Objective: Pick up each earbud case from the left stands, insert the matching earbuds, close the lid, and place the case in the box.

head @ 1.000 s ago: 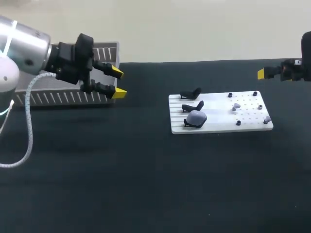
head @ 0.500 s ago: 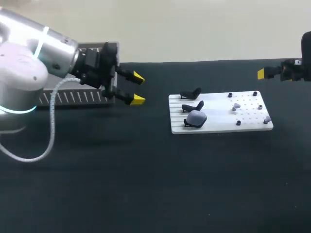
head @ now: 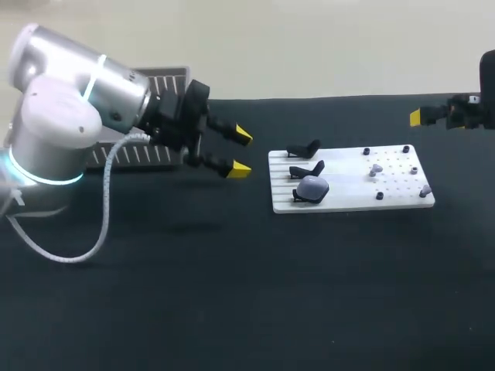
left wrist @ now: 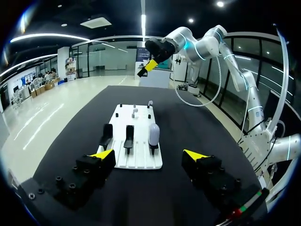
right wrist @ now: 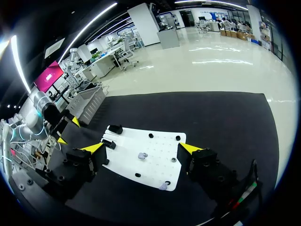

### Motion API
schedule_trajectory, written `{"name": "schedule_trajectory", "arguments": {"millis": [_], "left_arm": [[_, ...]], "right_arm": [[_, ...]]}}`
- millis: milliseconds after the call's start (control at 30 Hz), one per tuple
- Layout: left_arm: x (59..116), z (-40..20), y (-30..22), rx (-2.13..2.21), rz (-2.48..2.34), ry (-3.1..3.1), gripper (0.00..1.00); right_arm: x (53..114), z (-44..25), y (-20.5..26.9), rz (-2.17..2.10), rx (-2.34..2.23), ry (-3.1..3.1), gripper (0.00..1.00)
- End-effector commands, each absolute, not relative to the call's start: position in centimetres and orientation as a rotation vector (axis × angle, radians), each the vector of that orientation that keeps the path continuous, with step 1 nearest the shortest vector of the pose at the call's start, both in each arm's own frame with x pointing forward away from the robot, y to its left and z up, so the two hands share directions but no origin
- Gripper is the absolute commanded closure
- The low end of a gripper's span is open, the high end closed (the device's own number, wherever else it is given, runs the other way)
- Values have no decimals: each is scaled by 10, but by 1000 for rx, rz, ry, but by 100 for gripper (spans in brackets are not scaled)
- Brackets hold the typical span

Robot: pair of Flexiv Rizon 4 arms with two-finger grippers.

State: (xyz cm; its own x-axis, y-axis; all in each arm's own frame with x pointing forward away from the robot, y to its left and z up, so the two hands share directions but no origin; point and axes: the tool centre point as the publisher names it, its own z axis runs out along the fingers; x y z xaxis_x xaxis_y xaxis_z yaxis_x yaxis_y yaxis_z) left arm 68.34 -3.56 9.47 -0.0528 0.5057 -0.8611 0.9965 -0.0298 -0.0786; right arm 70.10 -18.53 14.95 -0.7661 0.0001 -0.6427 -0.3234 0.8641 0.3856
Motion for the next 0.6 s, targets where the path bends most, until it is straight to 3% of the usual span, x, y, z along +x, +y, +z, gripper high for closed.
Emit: {"name": "schedule_trajectory", "arguments": {"millis": [33,600], "left_arm": [[675,89,-38,1581,-1014,1604,0],[665,68,-65,1644,-1037,1617,0]], "right_arm": [[701,150,-185,640,-233,2372,0],[701,150,-185,640,-233,2372,0]]}}
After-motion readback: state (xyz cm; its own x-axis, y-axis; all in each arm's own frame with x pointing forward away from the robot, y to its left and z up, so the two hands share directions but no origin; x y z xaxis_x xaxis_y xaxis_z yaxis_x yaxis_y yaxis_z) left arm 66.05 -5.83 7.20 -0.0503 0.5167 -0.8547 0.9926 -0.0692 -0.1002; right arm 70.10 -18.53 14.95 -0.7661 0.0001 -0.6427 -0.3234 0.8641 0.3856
